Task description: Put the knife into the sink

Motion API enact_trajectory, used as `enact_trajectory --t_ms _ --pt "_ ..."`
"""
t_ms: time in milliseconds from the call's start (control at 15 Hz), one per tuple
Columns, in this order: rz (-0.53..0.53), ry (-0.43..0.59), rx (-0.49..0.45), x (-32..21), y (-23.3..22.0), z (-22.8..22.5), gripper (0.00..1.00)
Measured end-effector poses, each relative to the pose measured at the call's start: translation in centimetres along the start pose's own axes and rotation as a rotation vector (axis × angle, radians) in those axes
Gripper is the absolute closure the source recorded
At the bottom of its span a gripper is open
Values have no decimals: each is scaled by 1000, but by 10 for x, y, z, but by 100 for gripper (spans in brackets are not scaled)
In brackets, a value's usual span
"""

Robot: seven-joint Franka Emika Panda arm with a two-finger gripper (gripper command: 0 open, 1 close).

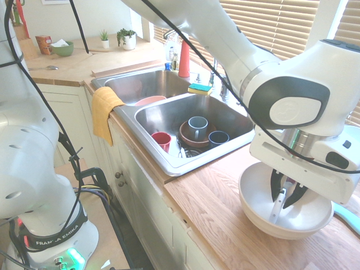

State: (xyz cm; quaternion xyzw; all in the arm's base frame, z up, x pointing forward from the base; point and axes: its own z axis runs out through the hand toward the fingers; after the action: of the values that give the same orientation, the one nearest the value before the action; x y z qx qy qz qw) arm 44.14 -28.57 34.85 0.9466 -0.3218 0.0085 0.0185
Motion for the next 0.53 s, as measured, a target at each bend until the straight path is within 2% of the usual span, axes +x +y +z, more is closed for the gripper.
enact_trajectory --t_ms 533 --pt "-3 18 6 -3 1 -14 100"
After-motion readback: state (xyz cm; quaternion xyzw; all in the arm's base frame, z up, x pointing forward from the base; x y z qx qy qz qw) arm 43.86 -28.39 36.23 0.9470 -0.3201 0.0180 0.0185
